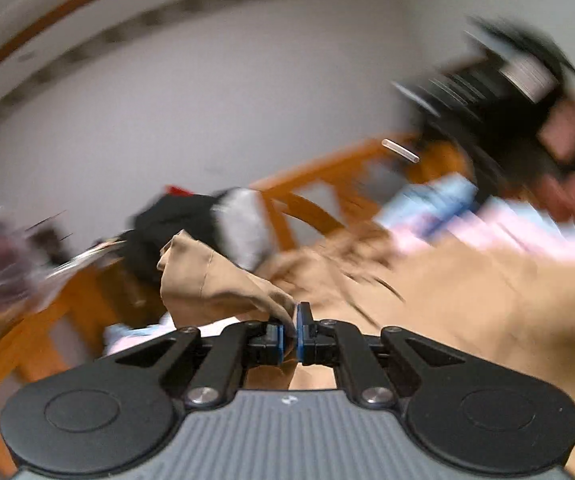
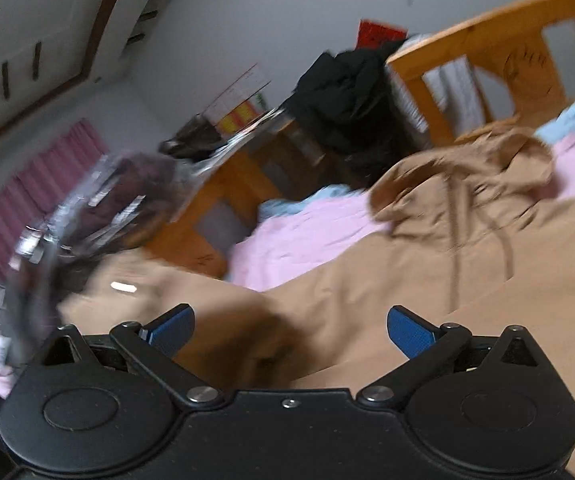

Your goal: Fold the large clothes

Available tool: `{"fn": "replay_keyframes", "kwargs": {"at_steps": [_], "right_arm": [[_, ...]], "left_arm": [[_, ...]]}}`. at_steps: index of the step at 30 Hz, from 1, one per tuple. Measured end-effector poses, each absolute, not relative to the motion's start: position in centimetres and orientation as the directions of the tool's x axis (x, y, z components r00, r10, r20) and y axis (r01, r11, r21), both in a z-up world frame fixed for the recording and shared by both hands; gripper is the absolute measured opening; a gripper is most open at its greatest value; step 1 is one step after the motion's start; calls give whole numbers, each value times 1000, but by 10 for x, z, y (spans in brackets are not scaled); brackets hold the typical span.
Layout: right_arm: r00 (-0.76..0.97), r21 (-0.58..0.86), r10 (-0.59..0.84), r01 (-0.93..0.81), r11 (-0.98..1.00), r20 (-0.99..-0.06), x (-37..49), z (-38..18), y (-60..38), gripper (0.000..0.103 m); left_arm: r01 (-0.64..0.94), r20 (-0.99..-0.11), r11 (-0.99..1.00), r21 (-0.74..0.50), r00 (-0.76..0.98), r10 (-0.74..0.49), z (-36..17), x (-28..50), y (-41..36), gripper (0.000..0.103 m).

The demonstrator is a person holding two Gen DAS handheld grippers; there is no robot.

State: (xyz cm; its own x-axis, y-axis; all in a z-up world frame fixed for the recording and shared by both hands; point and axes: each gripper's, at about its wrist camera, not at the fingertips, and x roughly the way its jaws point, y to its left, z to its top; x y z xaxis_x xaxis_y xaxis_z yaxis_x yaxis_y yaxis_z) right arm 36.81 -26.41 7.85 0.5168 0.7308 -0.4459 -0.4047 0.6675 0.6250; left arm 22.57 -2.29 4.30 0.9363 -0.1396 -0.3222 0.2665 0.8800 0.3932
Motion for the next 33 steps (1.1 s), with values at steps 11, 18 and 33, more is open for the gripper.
{"fn": "replay_keyframes", "kwargs": {"at_steps": [11,18,33], "right_arm": [[346,776,759,-122,619,-552,366,36,-265,102],[351,745,697,4,667,-626,369,22,-271,94],[362,566,529,-7,825,-767,360,24,-268,0]], "left_arm": [[476,-433,585,657,873,-224,-24,198,-92,6],[493,-450,572,655,863,-229,-28,193,-98,6],[523,-506,665,533,827,-245,-16,179,-80,52]]}}
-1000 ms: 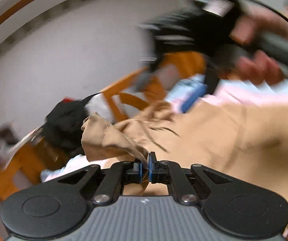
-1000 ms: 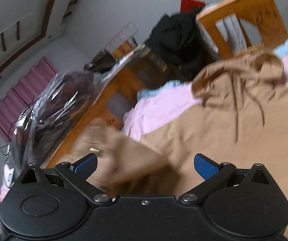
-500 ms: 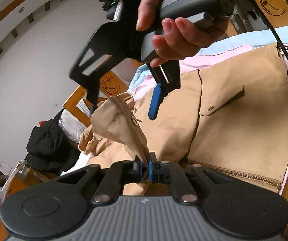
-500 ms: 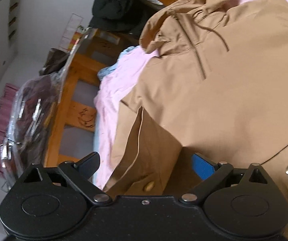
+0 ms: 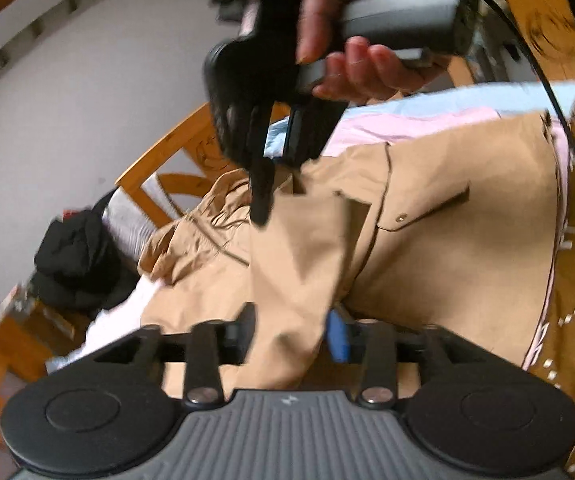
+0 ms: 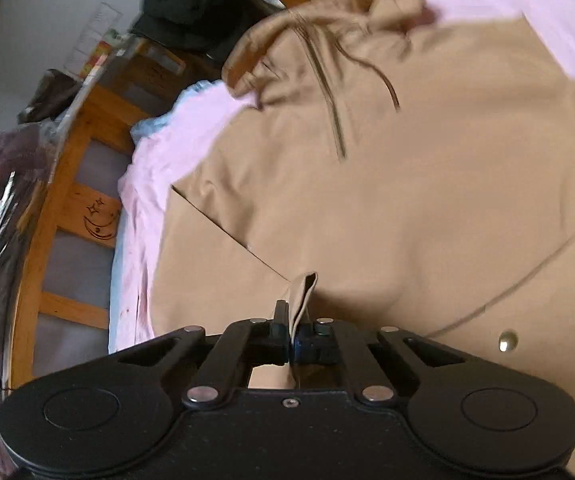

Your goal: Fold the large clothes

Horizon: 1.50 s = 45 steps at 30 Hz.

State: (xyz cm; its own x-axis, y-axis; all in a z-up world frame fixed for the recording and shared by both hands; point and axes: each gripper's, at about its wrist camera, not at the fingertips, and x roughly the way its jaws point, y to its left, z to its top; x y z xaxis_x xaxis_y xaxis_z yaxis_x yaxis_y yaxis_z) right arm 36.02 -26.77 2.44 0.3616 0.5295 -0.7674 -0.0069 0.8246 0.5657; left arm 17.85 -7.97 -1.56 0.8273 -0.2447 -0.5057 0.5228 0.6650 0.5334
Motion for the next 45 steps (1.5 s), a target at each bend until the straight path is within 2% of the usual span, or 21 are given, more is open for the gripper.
{"fn": "replay_keyframes", "kwargs": {"at_steps": [4,5,10,13,18,22,27,29,31,32,40,41,42,43,45], "right_arm": [[469,542,533,-129,830,-704,363,63,-265,0],[502,545,537,-149,825,-677,365,75,-266,0],[704,583,565,-261,770,-431,381,169,-297,0],[757,606,556,-274,747,-343,387,204,-316,0],[785,608,521,-242,756,-335,394,213,-333,0],[783,627,501,-189,756,-367,398,200,-345,0],[833,680,465,-156,717,-299,399,207,-369,0],[857,687,440,-151,711,-267,400,214,-381,0],[875,689,415,-141,711,-249,401,219,-393,0],[880,690,407,-136,711,-246,401,219,-397,0],[881,685,373,-80,724,-291,403,203,-417,0],[881,685,373,-82,724,-290,403,203,-417,0],[882,685,375,-85,723,-286,403,204,-417,0],[882,684,377,-90,724,-283,403,205,-416,0],[883,675,379,-102,730,-277,403,208,-414,0]], "left_arm": [[492,-498,739,461,833,-244,-5,172,-57,65],[472,-494,752,460,840,-225,-4,172,-51,65],[329,-495,811,484,867,-57,-6,197,-24,65],[251,-503,829,500,864,41,-12,232,-7,65],[190,-487,805,561,863,135,-25,286,10,65],[229,-510,773,591,849,139,-36,312,5,65],[238,-518,765,599,843,143,-46,327,-9,65],[239,-521,758,607,840,152,-51,332,-11,62],[232,-524,761,606,836,162,-52,336,-12,54],[224,-524,767,601,836,166,-51,338,-10,54],[300,-481,689,659,873,81,-52,334,-35,56],[304,-479,679,669,874,81,-54,335,-39,55],[302,-475,670,678,876,87,-54,337,-43,44],[288,-467,672,682,879,97,-53,339,-45,21],[237,-452,727,644,885,111,-42,341,-40,17]]}}
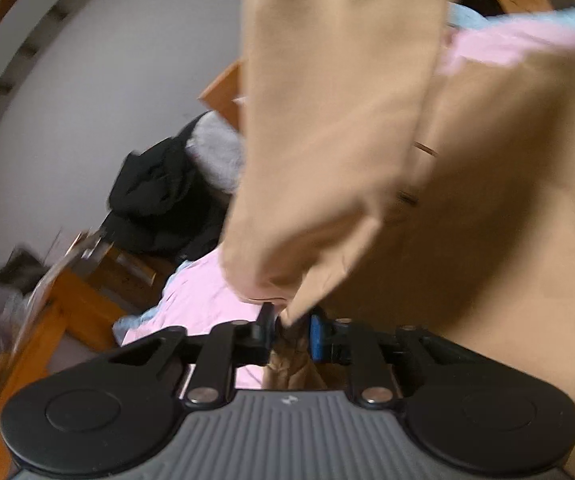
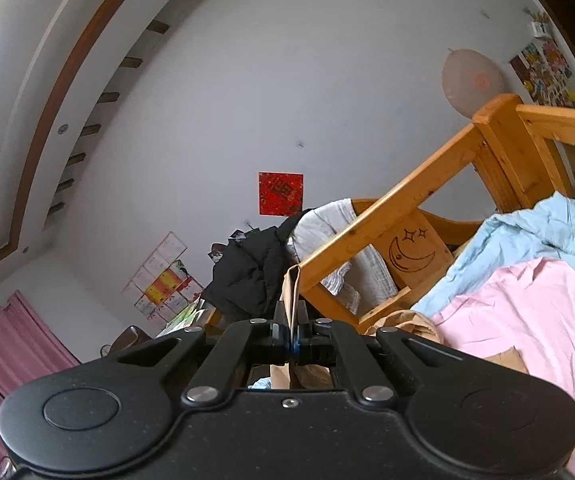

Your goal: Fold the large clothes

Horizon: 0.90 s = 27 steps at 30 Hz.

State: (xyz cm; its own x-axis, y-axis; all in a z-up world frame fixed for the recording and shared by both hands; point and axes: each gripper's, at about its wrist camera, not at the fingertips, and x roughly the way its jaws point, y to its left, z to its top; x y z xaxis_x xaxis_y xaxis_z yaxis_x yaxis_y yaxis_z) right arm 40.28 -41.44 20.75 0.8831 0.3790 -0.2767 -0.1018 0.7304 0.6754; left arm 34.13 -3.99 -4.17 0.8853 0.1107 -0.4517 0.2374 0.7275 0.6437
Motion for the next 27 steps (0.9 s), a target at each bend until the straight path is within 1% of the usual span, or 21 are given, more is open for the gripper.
{"fn": "replay_keyframes", "kwargs": {"at_steps": [3,6,7,9,11,13,15,16,17,18,20,21,22,23,25,26,27], "right_arm": [[882,656,378,-110,747,-282,399,208,-414,0],[871,649,377,-92,755,-315,399,199,-414,0],[862,637,375,-82,766,-340,400,192,-413,0],[840,611,379,-73,788,-389,400,177,-408,0],[796,553,374,-60,831,-476,399,150,-398,0],[745,488,358,-50,871,-563,397,119,-388,0],[674,386,306,-34,922,-673,396,75,-376,0],[635,358,288,-19,934,-717,396,53,-372,0],[601,337,273,-6,942,-751,397,33,-371,0],[571,301,246,2,953,-783,397,15,-369,0],[548,280,226,14,960,-805,396,-6,-369,1],[549,279,223,18,960,-805,396,-10,-370,2],[552,280,226,14,960,-803,395,-11,-371,3],[560,280,229,5,960,-796,395,-11,-372,6],[567,287,238,-2,958,-789,395,-9,-376,23],[564,313,258,0,950,-785,393,-10,-380,27],[555,338,276,10,941,-785,392,-12,-384,39]], "left_arm": [[170,-449,820,546,886,115,-23,344,-17,12],[64,-455,888,455,874,170,-11,344,17,9],[33,-475,909,415,860,185,-10,346,30,9],[-4,-537,951,308,825,177,-13,351,57,8],[-35,-601,979,200,785,151,-24,357,79,8],[-45,-638,989,137,760,123,-35,361,92,8],[-39,-656,992,122,747,110,-41,358,97,9],[-25,-670,992,122,736,101,-45,358,96,10],[-14,-673,992,126,734,95,-46,359,97,12],[-3,-676,993,117,733,82,-45,362,101,17],[17,-684,997,79,728,41,-42,359,108,31],[22,-688,998,65,725,29,-42,357,116,48],[22,-688,998,56,725,23,-42,351,119,58],[19,-685,999,36,729,11,-41,341,126,60],[17,-682,999,-29,730,-32,-35,329,137,62],[12,-672,996,-93,737,-71,-32,320,146,64],[5,-658,989,-148,746,-102,-27,313,153,70]]}}
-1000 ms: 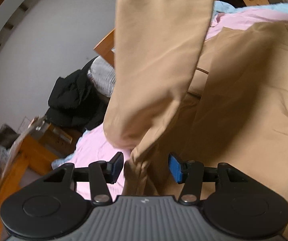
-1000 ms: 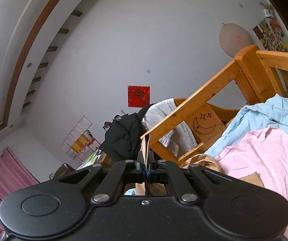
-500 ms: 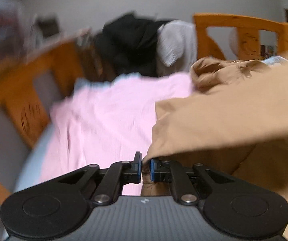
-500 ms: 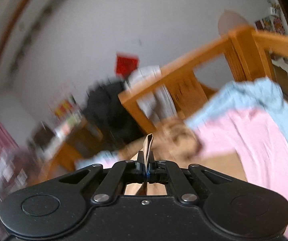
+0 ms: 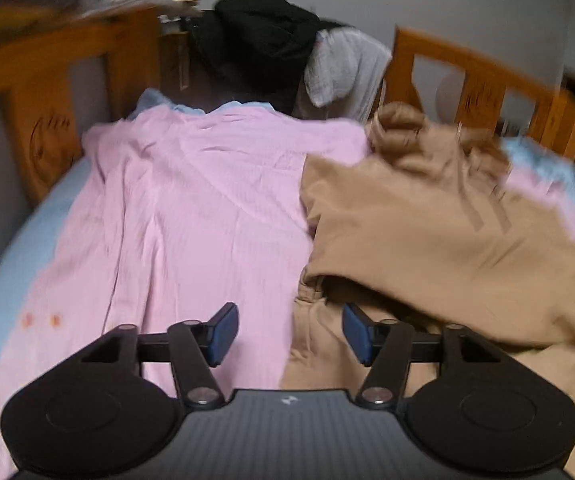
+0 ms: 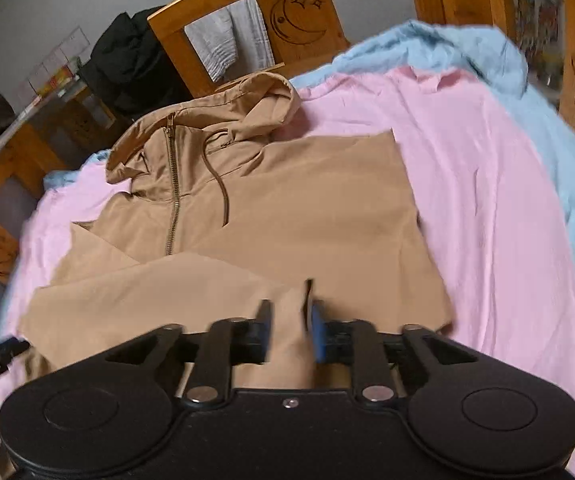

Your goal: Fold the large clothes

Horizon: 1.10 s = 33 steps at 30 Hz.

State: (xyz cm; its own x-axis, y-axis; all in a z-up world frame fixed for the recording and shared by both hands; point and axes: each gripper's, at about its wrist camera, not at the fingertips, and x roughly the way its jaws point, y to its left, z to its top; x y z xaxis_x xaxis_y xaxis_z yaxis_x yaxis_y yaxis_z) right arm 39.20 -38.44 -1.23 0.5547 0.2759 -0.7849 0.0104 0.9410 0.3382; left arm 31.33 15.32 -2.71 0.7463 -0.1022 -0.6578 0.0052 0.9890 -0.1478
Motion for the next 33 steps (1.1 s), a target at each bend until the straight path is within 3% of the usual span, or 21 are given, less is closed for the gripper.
{"fn": "replay_keyframes", "kwargs": {"at_steps": [1,3,6,9,10,11,12,13,15,18,21,23,24,27,28,33], "right_arm": [[542,367,294,29,930,-788,391,-17,-391,48],[511,398,316,57,915,-799,387,-24,-398,53],[465,442,342,122,889,-817,381,-41,-404,54],[435,460,356,161,873,-827,377,-53,-402,52],[432,452,351,156,878,-831,377,-53,-399,43],[429,439,343,147,886,-836,376,-53,-395,36],[425,419,330,134,898,-843,375,-52,-392,19],[425,403,320,120,907,-847,373,-49,-390,9],[437,393,319,90,915,-841,365,-40,-389,3],[418,307,278,2,952,-865,348,-31,-381,2],[371,234,237,-55,971,-898,339,-47,-374,5],[377,207,215,-64,976,-901,337,-47,-375,11],[385,199,209,-66,978,-899,337,-43,-375,20],[486,110,168,-146,983,-857,333,-18,-368,29],[524,81,172,-191,978,-834,333,-11,-360,35],[538,99,310,-385,918,-784,336,-14,-307,40]], "left_arm": [[0,-643,981,-194,755,-127,-23,309,158,73],[0,-620,959,-283,763,-183,-16,310,167,76],[-25,-616,922,-385,752,-237,-13,331,168,78],[-75,-666,910,-408,707,-240,-21,360,157,75],[-95,-701,918,-385,677,-224,-27,370,151,63],[-109,-735,928,-356,646,-206,-31,380,145,60],[-124,-759,941,-315,629,-171,-35,385,140,50],[-132,-776,954,-269,616,-134,-37,388,135,35],[-119,-791,968,-220,602,-106,-43,387,132,31],[-96,-794,979,-180,601,-87,-52,383,129,31],[-95,-800,984,-151,596,-65,-51,383,123,33],[-96,-800,986,-135,598,-51,-42,381,121,40],[-91,-796,988,-124,603,-44,-36,379,119,49],[-20,-756,997,-78,652,-46,-20,370,109,64],[8,-745,998,-58,666,-48,-16,370,103,67],[104,-708,993,-52,698,-110,-10,382,73,76]]}}
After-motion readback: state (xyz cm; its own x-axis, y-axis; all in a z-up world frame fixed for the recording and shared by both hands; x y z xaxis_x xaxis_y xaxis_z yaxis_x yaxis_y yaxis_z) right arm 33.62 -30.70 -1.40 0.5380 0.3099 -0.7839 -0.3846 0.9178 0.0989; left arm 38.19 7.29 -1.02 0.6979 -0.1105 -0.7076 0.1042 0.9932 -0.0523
